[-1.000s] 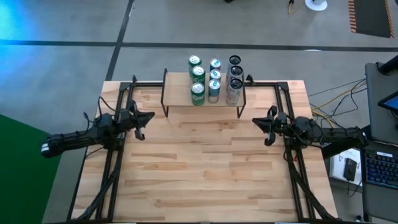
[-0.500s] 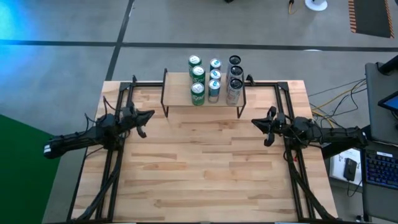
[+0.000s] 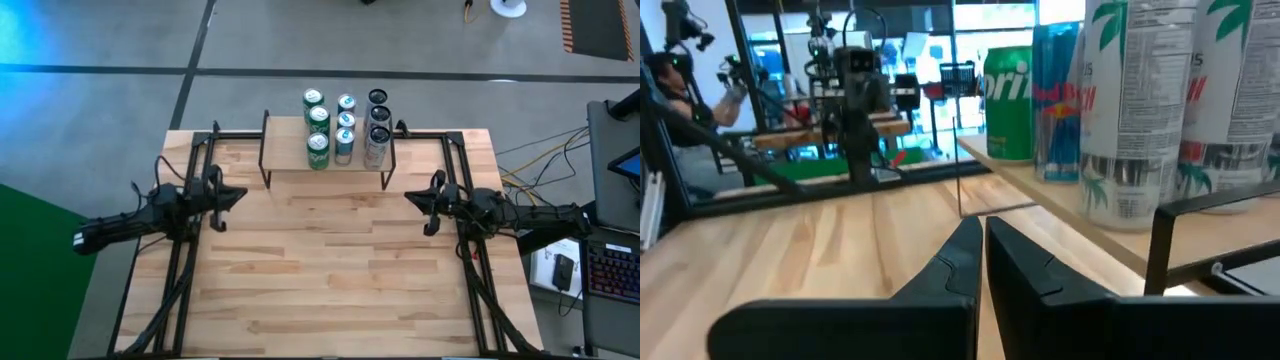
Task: Place canned beverage on shelf
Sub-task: Return to Home Position
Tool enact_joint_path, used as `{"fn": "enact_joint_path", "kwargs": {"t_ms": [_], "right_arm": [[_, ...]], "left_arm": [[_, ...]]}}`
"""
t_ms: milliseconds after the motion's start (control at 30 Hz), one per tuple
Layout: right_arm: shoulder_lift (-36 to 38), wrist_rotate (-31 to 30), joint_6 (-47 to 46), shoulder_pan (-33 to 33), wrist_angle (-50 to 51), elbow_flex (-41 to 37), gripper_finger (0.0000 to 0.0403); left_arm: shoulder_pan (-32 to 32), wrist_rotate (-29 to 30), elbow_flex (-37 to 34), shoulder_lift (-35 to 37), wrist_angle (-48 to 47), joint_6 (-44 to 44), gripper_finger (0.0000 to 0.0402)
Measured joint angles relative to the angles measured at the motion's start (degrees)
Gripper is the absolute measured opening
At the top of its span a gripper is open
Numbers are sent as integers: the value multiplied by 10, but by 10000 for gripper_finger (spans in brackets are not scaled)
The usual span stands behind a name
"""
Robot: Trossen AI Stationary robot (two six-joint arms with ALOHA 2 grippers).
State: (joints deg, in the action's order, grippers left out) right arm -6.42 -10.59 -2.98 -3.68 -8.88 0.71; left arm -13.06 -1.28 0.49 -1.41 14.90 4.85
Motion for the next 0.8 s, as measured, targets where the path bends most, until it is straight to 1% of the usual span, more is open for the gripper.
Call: {"fn": "enact_joint_path", "kwargs": {"t_ms": [100,267,300,333,400,467,533,633,767,800], "right_arm": [[0,-1,-7,0,-4,0,9],[0,-21,-34,0,-19,0,9],[0,-22,-35,0,-25,0,9],[0,-21,-35,0,-29,0,9],[0,-21,-35,0,-30,0,9],[0,-21,-35,0,-30,0,9],[0,-20,-37,0,-29,0,9],[0,-11,-48,0,-1,0,9],[-1,-10,-64,0,61,0,9],[-2,-10,-64,0,64,1,9]], "left_arm": [[1,-29,0,15,-20,-9,0],[11,-35,0,12,-12,-9,0],[14,-21,0,13,-12,-2,0],[18,6,0,13,-12,8,0],[29,75,0,10,-19,23,0],[44,131,0,5,-29,35,0],[60,166,0,3,-49,49,0],[87,182,0,9,-115,50,0],[108,154,1,9,-119,-24,0],[108,152,1,12,-119,-39,0]]}}
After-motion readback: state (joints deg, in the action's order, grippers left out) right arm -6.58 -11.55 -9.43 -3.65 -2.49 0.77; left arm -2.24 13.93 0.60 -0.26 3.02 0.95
